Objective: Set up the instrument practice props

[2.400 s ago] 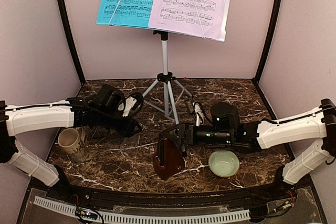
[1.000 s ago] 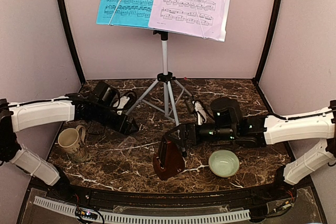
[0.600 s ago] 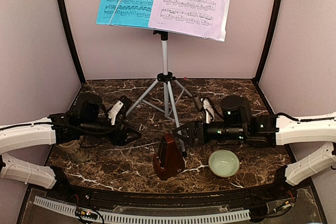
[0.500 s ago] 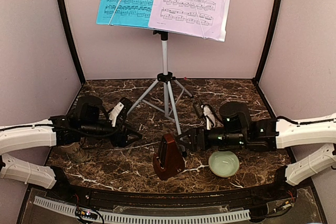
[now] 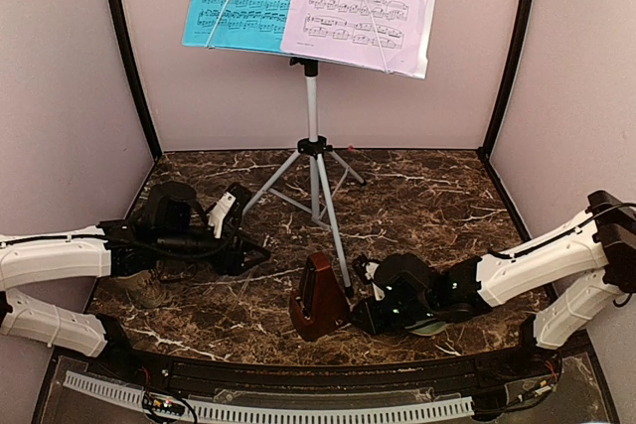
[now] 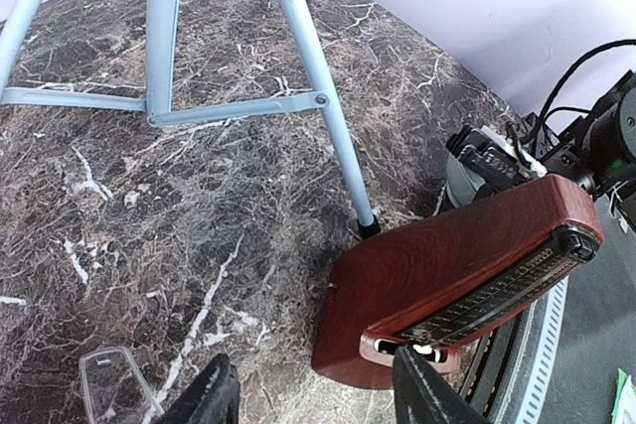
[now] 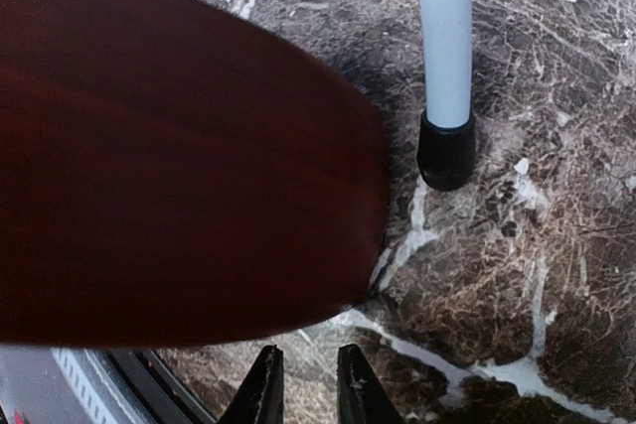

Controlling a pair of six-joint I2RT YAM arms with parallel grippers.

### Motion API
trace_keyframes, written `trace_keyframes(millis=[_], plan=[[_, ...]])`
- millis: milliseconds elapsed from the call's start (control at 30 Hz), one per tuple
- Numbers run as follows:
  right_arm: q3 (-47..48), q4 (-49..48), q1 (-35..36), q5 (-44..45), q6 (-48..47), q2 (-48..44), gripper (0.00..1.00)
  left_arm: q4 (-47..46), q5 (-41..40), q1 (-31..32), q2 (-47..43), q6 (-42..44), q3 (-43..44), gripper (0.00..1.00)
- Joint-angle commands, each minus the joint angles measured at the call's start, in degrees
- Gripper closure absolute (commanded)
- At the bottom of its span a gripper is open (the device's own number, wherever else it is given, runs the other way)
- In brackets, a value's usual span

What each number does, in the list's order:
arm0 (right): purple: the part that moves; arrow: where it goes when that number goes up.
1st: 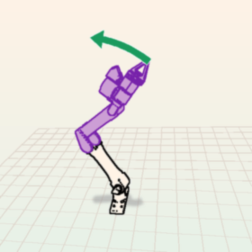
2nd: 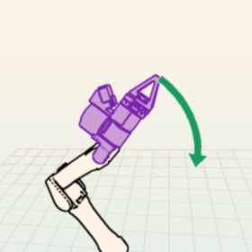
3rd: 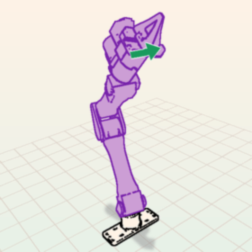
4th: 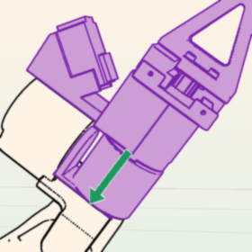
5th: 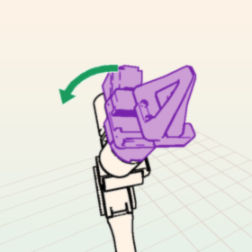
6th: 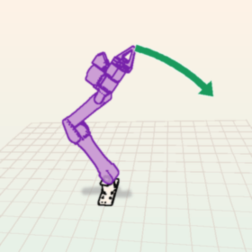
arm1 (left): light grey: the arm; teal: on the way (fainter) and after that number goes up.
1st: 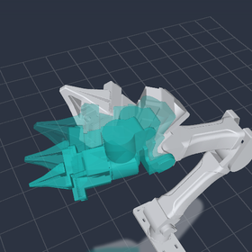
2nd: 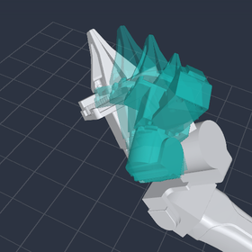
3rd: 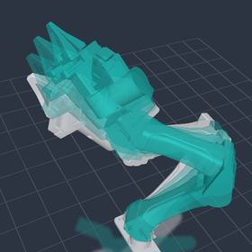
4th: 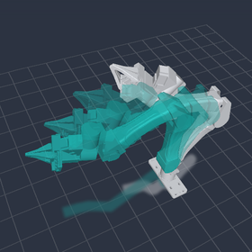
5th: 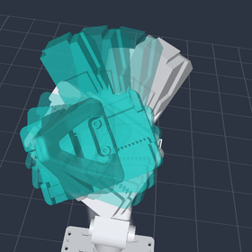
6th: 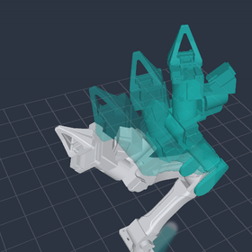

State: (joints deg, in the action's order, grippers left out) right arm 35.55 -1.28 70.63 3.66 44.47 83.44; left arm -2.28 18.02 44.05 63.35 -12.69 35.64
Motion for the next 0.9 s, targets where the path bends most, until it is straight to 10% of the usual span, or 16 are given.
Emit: trace_keyframes(millis=[0,867], plan=[[3.35,-3.72,0.58,3.61,1.96,1.81,0.81,-1.35,-1.13,0.16,-1.69,-0.02,-0.37,0.44],[13.42,-0.71,-2.76,10.01,-1.03,7.18,0.84,0.18,-4.09,0.16,-2.97,1.25,-0.45,0.45]])
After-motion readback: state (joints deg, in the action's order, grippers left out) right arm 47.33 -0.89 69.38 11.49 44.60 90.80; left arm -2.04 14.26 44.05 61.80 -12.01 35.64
